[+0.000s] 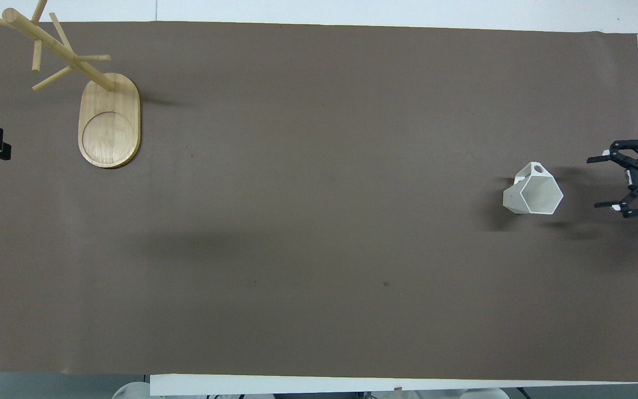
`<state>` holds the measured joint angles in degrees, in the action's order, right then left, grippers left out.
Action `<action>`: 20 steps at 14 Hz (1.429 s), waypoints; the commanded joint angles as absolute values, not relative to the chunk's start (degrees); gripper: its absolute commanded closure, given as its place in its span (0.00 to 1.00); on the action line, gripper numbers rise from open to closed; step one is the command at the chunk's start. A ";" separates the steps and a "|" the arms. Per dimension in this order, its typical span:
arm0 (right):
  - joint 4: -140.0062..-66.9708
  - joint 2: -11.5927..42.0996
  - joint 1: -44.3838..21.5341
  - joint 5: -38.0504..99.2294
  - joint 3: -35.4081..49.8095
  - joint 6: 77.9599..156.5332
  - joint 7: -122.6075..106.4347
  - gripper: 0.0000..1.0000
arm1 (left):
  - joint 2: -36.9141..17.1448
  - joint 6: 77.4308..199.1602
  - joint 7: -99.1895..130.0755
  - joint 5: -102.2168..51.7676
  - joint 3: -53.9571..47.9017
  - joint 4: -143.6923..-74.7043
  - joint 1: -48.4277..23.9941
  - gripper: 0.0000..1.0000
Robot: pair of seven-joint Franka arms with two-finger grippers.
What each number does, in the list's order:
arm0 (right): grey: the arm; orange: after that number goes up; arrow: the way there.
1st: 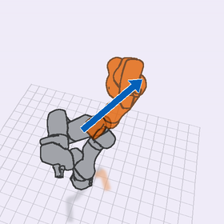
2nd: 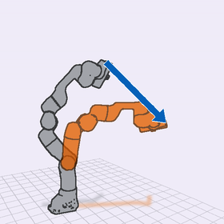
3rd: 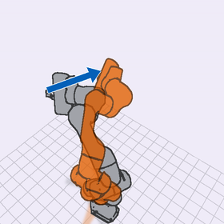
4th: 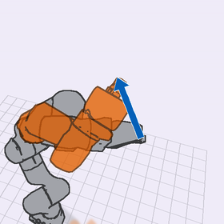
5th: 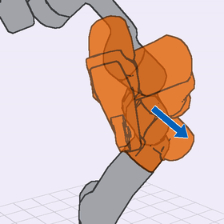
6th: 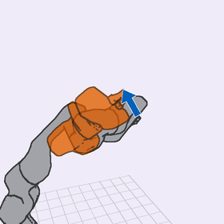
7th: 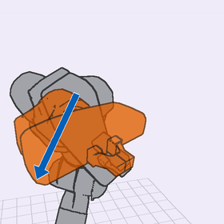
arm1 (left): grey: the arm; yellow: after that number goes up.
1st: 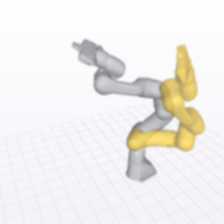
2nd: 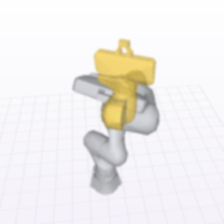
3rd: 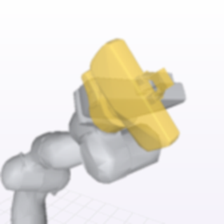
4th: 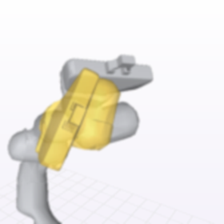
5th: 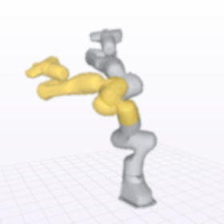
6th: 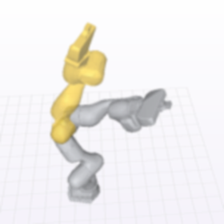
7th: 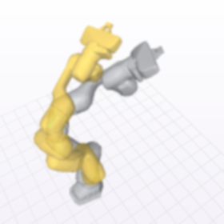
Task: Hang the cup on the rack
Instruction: 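Reach the right gripper to the white mug and close on it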
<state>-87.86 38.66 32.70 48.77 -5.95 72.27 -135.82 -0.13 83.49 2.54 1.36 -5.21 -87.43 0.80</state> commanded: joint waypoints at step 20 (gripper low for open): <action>-102.48 36.91 28.12 54.58 -4.92 77.52 -150.20 0.00 | 1.41 83.58 1.85 1.32 -5.45 -89.03 1.41 0.00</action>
<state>-99.80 38.77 27.90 53.29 -5.03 76.22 -148.72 -0.13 83.48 2.54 1.36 -5.21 -87.43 0.80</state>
